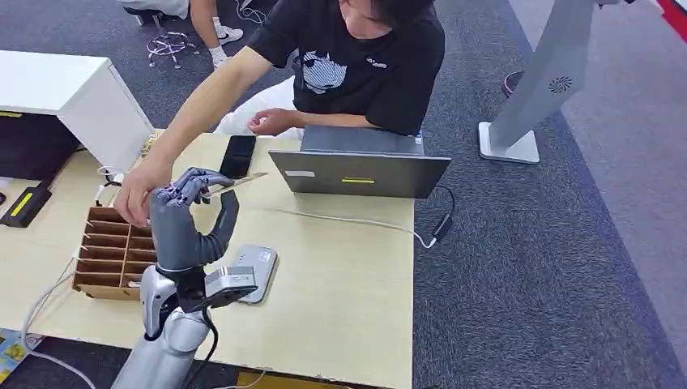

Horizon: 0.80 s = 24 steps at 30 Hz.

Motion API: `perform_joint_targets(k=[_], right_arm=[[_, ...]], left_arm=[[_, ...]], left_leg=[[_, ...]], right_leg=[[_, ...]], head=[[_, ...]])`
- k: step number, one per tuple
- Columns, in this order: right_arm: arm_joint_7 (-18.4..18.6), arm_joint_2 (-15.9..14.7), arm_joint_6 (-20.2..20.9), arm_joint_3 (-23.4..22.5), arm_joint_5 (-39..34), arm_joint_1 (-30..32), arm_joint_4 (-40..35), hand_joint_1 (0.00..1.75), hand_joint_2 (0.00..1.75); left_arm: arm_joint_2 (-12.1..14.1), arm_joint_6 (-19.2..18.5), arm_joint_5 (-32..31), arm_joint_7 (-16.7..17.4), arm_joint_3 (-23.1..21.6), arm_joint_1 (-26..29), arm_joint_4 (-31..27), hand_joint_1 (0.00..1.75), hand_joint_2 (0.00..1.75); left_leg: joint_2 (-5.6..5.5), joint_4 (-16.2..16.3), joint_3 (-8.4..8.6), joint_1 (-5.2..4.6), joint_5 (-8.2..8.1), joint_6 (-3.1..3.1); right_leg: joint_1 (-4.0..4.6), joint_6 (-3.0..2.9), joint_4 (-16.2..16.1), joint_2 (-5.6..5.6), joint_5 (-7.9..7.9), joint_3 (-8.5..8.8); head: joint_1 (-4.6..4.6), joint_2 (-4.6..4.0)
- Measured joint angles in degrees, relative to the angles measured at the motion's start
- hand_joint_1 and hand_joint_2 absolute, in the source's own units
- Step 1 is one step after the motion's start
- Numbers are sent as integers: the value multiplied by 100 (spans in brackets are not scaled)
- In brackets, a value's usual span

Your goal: Pass the card to the sensor for recognition and then transmit it.

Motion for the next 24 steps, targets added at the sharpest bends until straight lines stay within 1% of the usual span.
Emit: perform_joint_targets(k=[6,8,14,18,24], right_arm=[[-83,2,-17,-112,-142,6,2,0,175],[-92,2,-20,-136,-179,8,2,0,175],[-83,2,-31,-203,-179,32,2,0,175],[-79,2,-33,-243,-170,46,2,0,175],[-79,4,-33,-245,-168,46,2,0,175]], left_arm=[[122,-101,-499,488,-4,83,-4,175,175],[162,-101,-533,575,-2,145,4,175,175],[203,-105,-485,669,-2,384,127,175,175],[201,-173,-398,713,2,512,265,175,175],[201,-186,-383,713,4,522,282,175,175]], left_leg=[[0,0,0,0,0,0],[0,0,0,0,0,0],[0,0,-3,0,-1,0],[0,0,-3,0,-1,0],[0,0,-3,0,-1,0]], right_leg=[[0,0,0,0,0,0],[0,0,0,0,0,0],[0,0,-1,0,-1,-1],[0,0,-1,0,-1,-2],[0,0,-1,0,-1,-2]], head=[[0,0],[0,0],[0,0],[0,0],[0,0]])
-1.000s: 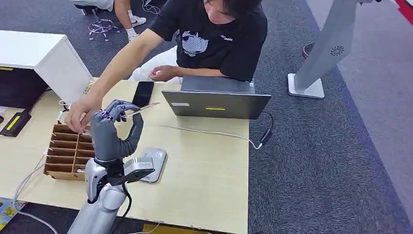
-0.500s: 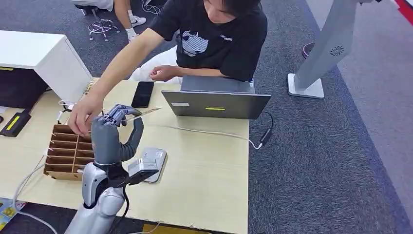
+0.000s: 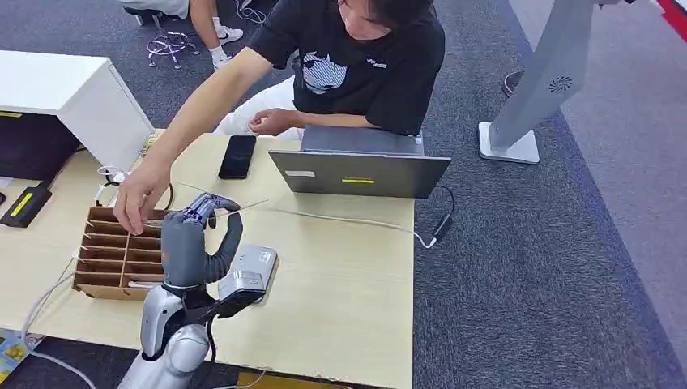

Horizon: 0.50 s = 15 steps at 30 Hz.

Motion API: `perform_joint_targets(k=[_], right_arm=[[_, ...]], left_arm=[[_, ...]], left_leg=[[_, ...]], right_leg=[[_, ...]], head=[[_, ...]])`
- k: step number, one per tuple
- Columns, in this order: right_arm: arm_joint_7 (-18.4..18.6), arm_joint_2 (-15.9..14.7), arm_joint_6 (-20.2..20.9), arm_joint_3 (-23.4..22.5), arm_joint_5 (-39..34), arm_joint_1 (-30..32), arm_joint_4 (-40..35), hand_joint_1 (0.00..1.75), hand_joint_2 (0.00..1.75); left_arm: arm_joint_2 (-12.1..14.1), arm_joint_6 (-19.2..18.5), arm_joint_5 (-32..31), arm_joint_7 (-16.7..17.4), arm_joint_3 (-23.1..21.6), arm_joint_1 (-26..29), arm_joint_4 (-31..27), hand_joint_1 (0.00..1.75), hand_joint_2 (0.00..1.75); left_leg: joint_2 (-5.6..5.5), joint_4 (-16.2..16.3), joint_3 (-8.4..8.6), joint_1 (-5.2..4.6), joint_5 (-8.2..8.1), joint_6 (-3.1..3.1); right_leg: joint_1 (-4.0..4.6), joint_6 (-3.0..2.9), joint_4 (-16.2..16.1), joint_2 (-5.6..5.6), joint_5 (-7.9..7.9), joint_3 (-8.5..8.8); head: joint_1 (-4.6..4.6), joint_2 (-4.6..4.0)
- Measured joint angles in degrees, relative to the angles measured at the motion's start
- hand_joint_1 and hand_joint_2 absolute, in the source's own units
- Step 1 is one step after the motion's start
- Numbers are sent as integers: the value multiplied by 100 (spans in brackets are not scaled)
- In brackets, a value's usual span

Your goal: Pass the card to the sensor for recognition and then transmit it.

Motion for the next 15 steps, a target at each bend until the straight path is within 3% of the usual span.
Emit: perform_joint_targets(k=[7,9,15], right_arm=[[-2,9,0,-11,7,7,0,0,175],[-66,37,-70,-83,7,23,0,0,175],[-68,44,-79,-99,31,33,0,0,175]], left_arm=[[-13,-76,246,-35,41,147,168,175,175],[-70,-83,746,-168,509,371,555,175,175],[-92,-50,811,-168,767,483,684,175,175]], left_leg=[[0,0,0,0,0,0],[2,-1,-2,0,0,0],[0,-1,-3,0,0,0]], right_leg=[[0,0,0,0,0,0],[0,0,0,0,-1,-2],[0,0,0,-1,-1,-3]], head=[[0,0],[0,0],[0,0]])
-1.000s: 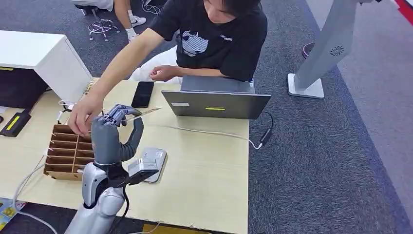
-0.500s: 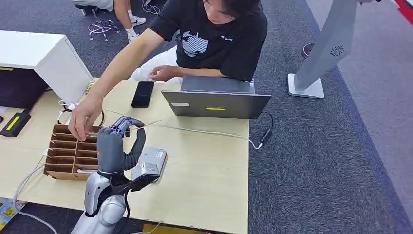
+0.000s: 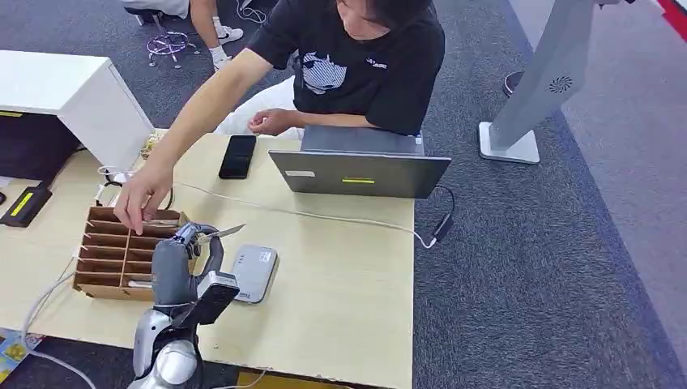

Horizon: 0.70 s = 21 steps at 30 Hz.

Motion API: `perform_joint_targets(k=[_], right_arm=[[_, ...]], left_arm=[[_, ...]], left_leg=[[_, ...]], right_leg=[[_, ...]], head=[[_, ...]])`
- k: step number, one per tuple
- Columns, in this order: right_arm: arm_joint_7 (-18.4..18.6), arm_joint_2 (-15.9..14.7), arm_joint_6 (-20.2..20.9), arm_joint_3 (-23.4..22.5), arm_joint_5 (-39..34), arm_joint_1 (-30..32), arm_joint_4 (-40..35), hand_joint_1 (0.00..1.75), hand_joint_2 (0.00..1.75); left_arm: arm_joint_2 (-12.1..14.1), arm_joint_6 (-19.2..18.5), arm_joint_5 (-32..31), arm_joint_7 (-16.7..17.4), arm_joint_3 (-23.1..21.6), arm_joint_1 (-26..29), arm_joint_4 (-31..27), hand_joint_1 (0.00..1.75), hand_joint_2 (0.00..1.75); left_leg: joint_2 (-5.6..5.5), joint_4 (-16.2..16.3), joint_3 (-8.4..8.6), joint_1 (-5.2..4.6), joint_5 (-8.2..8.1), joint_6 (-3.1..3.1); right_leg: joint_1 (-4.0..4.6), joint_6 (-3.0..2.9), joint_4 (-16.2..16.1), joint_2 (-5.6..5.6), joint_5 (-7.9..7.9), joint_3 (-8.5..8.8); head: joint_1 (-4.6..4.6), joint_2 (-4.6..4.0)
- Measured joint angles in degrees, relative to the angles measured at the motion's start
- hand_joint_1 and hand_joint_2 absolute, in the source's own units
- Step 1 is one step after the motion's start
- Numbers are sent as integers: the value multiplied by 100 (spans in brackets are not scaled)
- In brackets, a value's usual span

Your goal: Pass the card to the sensor for recognition and then transmit it.

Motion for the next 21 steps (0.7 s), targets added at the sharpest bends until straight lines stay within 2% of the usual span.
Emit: perform_joint_targets(k=[15,21], right_arm=[[24,28,-44,0,168,21,0,0,175],[46,39,-42,0,179,24,0,0,175]], left_arm=[[-87,7,-125,-85,413,257,100,175,175],[-87,7,-516,44,461,299,103,175,175]], left_leg=[[1,0,-1,0,0,0],[1,0,-1,0,0,0]], right_leg=[[0,0,0,0,0,-1],[0,0,0,0,0,-1]], head=[[0,0],[0,0]])
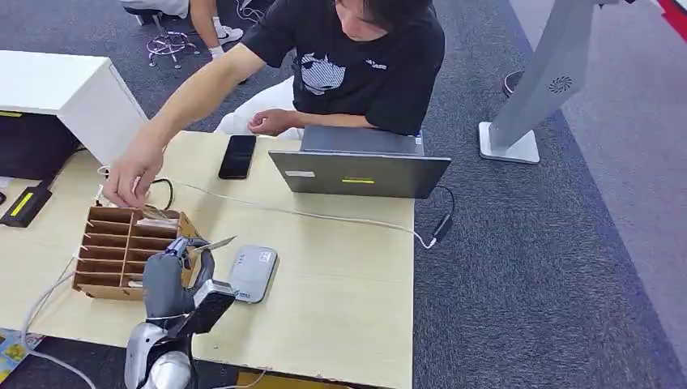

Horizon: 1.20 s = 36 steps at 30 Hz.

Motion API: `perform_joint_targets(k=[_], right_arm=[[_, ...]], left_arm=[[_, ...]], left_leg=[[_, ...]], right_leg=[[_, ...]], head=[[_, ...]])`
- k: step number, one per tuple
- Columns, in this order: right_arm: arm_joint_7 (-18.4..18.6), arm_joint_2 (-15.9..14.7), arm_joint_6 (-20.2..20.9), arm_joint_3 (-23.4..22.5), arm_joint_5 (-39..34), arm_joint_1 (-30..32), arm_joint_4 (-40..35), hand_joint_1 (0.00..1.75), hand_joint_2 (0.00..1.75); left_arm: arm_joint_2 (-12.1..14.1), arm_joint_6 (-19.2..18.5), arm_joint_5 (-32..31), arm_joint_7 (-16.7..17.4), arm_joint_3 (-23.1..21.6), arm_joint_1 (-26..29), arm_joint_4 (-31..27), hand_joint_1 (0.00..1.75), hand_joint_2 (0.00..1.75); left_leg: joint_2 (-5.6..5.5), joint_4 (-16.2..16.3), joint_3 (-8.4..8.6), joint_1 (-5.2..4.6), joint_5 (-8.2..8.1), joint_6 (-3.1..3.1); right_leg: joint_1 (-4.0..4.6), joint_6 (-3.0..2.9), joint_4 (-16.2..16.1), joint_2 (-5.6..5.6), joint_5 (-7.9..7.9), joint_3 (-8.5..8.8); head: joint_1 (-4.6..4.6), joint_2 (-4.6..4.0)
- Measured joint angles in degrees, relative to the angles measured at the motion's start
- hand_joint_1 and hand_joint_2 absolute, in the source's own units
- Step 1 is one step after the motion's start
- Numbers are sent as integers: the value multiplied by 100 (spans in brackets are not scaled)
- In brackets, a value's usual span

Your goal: Pass the card to the sensor for recognition and then transmit it.

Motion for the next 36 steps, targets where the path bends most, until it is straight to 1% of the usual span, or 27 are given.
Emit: perform_joint_targets(k=[7,16,21,24,30,36], right_arm=[[0,7,2,0,20,2,0,0,175],[-4,7,2,0,87,2,0,0,175],[35,7,18,0,114,0,0,0,175],[55,7,20,0,203,-3,0,0,175],[120,9,20,0,295,-22,0,0,175],[151,15,15,4,324,-48,-2,0,175]], left_arm=[[2,140,-474,129,68,61,-2,175,175],[13,146,-949,306,90,107,-26,175,175],[22,155,-1565,542,90,113,-26,175,175],[20,153,-1604,597,85,95,46,175,175],[-22,151,-1576,599,72,-27,380,175,175],[-59,122,-1357,413,15,-133,746,175,175]], left_leg=[[0,0,0,0,0,0],[0,0,0,0,0,0],[0,0,0,0,0,0],[0,0,0,0,0,0],[0,0,0,0,0,0],[2,0,1,0,0,0]], right_leg=[[0,0,0,0,0,0],[0,0,0,0,0,0],[0,0,0,0,0,0],[0,0,-1,0,0,-2],[0,0,-1,0,0,-2],[0,0,-1,1,0,-3]], head=[[0,0],[0,0],[0,0],[0,0],[0,0],[-2,0]])
